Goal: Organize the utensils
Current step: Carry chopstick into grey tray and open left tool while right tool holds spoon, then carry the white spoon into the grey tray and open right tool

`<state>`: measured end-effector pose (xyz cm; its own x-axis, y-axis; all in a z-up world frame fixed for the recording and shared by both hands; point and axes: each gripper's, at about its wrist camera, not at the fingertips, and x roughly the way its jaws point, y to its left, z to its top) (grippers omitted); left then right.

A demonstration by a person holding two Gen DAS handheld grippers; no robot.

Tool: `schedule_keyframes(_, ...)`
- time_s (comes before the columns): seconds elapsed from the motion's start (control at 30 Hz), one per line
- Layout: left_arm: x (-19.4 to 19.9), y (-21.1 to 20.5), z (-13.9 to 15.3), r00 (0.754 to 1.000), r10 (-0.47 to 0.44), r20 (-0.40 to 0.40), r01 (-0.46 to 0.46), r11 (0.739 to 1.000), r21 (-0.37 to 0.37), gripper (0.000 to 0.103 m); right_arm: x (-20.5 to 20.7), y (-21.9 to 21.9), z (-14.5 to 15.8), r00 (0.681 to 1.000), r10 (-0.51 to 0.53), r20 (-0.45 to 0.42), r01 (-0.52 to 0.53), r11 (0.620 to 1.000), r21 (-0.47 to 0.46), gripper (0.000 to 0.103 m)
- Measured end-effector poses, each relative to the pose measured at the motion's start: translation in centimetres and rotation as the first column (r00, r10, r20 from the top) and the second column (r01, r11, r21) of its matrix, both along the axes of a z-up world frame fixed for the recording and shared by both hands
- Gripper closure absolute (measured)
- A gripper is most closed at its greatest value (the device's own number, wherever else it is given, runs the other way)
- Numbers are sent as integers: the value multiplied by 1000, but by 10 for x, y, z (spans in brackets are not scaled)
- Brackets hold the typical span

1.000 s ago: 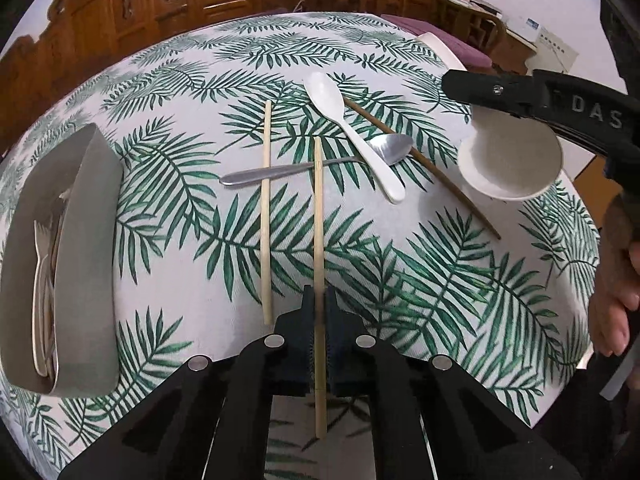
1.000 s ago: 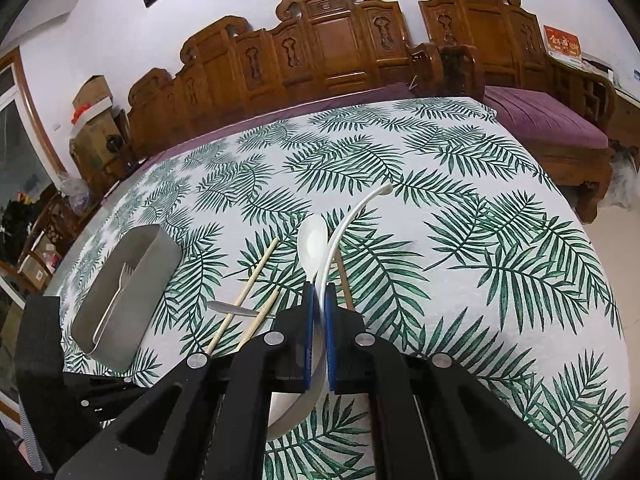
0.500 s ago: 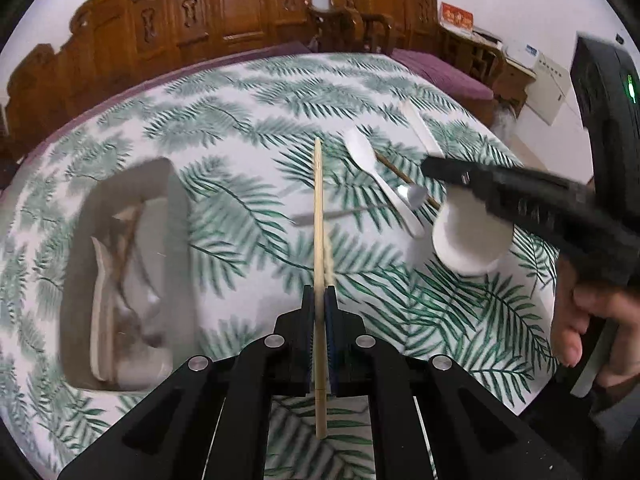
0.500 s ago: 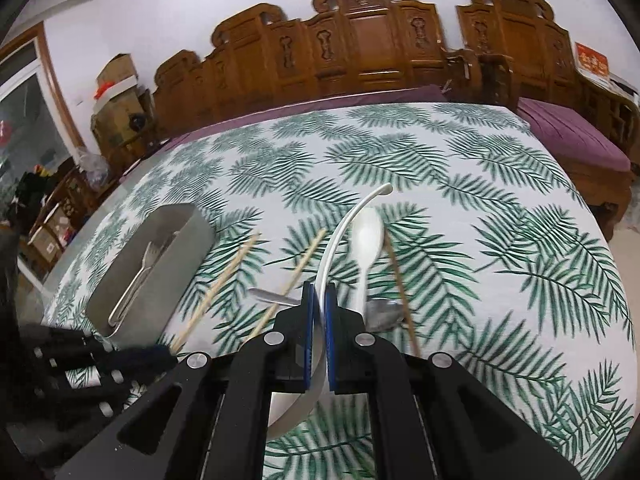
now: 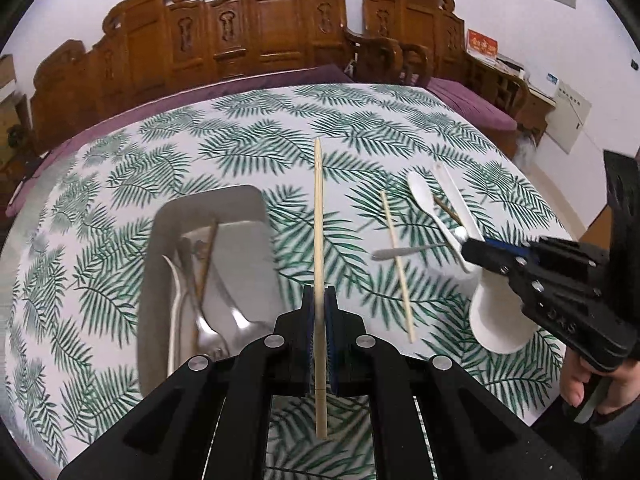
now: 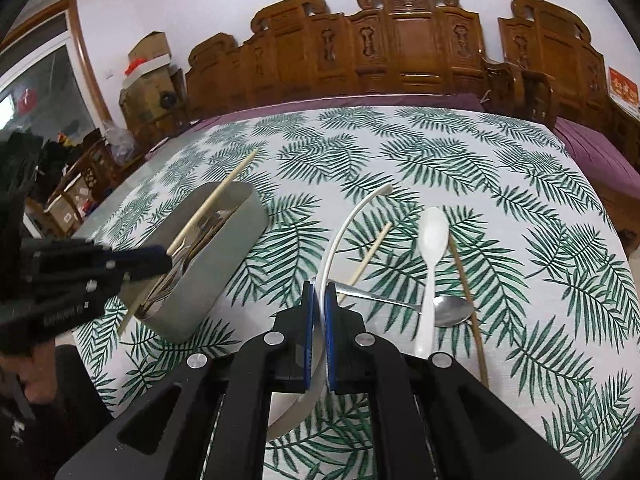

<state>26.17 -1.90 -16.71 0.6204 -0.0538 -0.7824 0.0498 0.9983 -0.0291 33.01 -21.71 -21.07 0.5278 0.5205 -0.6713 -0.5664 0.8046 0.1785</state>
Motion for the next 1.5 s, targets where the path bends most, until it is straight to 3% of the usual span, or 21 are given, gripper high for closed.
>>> schedule_keyframes(0.37,16,44,-15,998,45,-41,-44,999,11,99,1,3,-2,1000,10,-6,-10,1000,-2,96)
schedule_keyframes(0.73,27,58,-42,992,77,-100,-76,997,14,98,0,5,-4,1000,15,-7,-15,1000,-7,96)
schedule_keyframes(1.1,-8,65,-21,996,85,-30,-85,996,14,81,-8,15,1,999,38,-5,-38,999,14,96)
schedule_keyframes(1.27,-33,71,-2,996,89,29,-88,996,-24,65,-8,29,12,999,48,-9,-48,999,17,96)
schedule_keyframes(1.4,-48,75,14,993,91,76,-90,996,-19,37,-10,46,24,998,62,12,-62,998,7,96)
schedule_keyframes(1.5,-59,80,25,989,99,108,-99,995,0,24,-10,62,30,997,74,13,-74,997,25,96)
